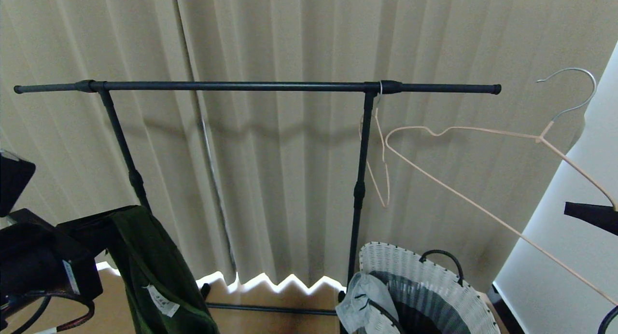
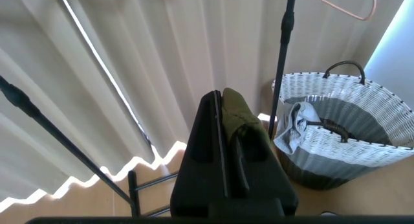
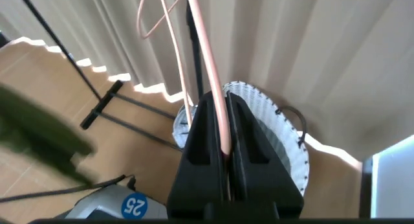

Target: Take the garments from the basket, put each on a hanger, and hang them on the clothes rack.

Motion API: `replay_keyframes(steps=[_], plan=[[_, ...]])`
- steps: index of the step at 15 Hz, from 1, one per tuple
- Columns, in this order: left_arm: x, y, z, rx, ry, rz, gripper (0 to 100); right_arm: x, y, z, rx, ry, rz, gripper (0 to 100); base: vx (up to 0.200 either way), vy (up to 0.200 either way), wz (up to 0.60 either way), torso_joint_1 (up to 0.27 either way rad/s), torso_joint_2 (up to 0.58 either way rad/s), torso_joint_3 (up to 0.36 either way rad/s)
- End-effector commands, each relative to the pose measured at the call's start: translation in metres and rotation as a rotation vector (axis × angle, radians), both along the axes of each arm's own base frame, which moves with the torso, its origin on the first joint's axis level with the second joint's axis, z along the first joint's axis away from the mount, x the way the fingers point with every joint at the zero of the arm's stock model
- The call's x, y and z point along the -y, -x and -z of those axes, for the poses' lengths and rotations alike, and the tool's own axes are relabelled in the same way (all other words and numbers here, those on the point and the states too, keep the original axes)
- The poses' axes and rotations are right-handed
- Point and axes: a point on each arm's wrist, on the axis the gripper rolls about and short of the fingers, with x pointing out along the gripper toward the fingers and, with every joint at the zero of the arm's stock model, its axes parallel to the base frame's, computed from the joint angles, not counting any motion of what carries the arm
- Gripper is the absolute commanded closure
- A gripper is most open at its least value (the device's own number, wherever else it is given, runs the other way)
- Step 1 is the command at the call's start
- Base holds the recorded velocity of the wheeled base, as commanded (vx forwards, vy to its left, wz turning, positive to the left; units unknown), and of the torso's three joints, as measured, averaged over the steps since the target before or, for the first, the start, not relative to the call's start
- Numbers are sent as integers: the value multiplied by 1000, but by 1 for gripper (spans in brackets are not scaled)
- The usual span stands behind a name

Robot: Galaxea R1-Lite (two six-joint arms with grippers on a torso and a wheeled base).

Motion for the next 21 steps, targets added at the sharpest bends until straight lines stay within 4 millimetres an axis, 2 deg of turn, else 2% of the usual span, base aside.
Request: replay_keyframes(steps=[1,2,14,21], plan=[[1,-2,1,-6,-2,0,100,-3,1,0,2,1,-19,100,0,0,0,0,0,0],[1,-2,0,-5,0,-1,100,-4,2,1,-1,0,-26,100,0,0,0,0,0,0],[1,-1,1,-6,-3,2,100,-5,2,2,0,2,-34,100,0,200,0,4,0,2],[1,-2,3,-1,-46,12,100,-6,4,1,6,9,-31,100,0,0,0,0,0,0]])
